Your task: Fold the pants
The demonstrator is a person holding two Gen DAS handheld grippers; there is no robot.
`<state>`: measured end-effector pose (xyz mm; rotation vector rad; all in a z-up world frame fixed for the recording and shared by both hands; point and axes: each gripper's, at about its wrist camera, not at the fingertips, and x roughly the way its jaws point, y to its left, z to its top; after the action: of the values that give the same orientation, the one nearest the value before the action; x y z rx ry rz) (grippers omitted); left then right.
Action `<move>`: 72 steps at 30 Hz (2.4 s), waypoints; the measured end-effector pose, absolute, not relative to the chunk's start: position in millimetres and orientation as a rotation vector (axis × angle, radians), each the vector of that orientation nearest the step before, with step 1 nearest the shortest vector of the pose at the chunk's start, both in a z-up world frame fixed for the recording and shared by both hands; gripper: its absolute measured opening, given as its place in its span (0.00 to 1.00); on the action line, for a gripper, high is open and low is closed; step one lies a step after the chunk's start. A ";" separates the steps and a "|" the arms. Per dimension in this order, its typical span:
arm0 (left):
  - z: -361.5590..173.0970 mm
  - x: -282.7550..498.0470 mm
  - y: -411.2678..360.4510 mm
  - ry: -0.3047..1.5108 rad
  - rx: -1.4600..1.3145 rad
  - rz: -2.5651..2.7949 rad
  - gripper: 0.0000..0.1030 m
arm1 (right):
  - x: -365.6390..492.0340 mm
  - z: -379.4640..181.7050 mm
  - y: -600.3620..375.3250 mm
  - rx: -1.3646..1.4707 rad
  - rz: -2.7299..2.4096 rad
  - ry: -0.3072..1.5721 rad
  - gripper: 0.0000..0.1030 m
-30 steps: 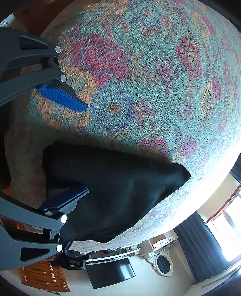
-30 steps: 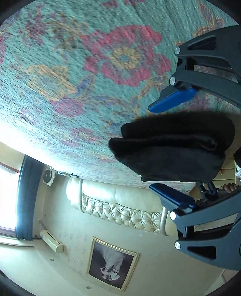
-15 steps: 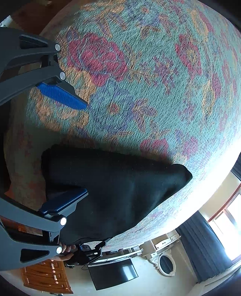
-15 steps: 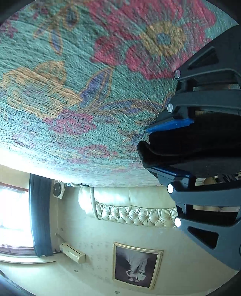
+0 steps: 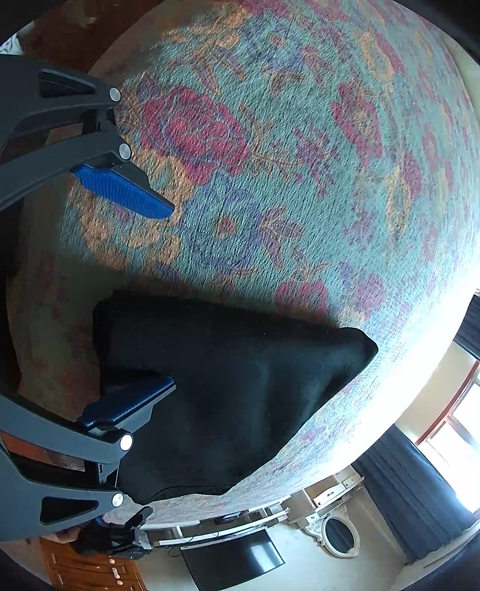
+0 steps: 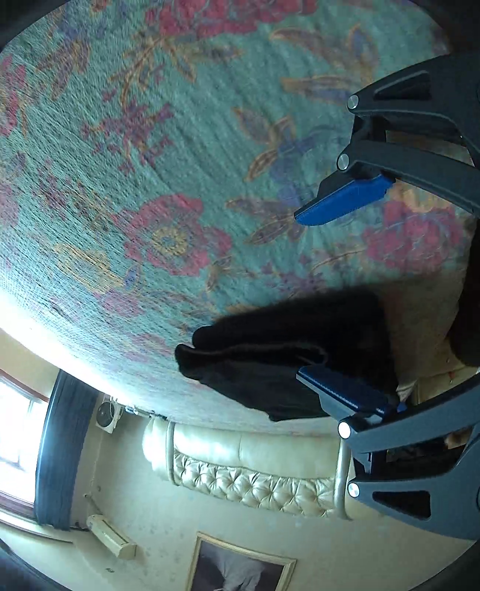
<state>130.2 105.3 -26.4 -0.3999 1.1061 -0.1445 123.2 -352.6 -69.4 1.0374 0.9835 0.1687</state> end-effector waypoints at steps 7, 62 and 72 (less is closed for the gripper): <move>-0.7 88.6 76.8 0.981 -0.218 -0.124 0.83 | 79.8 -14.8 -303.2 0.565 0.041 0.984 0.83; 9.6 24.6 37.6 0.859 -0.011 -0.062 0.83 | 40.2 -14.7 -218.7 0.201 0.033 0.877 0.88; 10.2 22.9 34.1 0.852 0.006 -0.056 0.83 | 40.4 -19.8 -214.6 0.201 0.047 0.896 0.88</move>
<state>22.9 34.1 10.2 0.0063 0.8522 -0.0558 40.4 -214.6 -19.8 0.2008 0.8964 0.0469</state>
